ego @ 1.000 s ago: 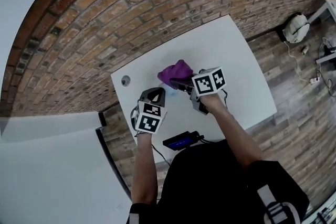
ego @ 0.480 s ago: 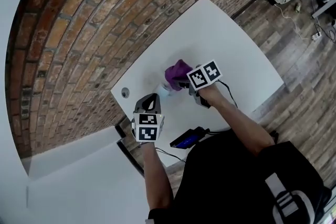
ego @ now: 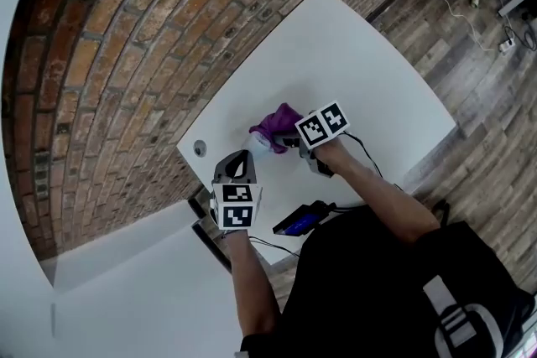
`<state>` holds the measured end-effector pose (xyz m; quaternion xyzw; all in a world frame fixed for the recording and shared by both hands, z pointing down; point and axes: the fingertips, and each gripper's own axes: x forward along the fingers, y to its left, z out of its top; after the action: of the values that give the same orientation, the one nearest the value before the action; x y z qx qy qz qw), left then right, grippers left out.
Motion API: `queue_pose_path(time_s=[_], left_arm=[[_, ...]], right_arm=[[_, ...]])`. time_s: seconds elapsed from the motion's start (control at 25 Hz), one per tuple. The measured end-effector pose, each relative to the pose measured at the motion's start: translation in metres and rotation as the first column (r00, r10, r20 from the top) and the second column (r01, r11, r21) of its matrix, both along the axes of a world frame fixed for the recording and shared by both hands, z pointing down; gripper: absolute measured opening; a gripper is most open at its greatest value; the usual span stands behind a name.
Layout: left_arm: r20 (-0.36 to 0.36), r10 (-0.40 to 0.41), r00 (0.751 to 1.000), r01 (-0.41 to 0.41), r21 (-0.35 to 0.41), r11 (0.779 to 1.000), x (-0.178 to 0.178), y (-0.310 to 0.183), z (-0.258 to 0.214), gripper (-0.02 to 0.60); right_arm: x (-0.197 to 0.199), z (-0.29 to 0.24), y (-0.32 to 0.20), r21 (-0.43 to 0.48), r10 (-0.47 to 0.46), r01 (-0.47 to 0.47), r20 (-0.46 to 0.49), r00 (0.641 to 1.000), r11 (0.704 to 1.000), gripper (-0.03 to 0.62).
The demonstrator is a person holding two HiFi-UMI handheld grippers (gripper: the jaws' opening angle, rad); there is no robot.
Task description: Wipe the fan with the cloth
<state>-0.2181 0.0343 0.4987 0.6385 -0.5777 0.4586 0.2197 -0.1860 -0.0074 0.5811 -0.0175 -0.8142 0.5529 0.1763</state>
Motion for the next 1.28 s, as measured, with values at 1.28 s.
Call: queue_pose_path(time_s=[1.28], left_arm=[[0.026, 0.027, 0.999, -0.026, -0.016, 1.0, 0.002, 0.001, 0.001, 0.006]], right_arm=[[-0.004, -0.04, -0.006, -0.067, 0.057, -0.047, 0.166, 0.984, 0.997, 0.066]])
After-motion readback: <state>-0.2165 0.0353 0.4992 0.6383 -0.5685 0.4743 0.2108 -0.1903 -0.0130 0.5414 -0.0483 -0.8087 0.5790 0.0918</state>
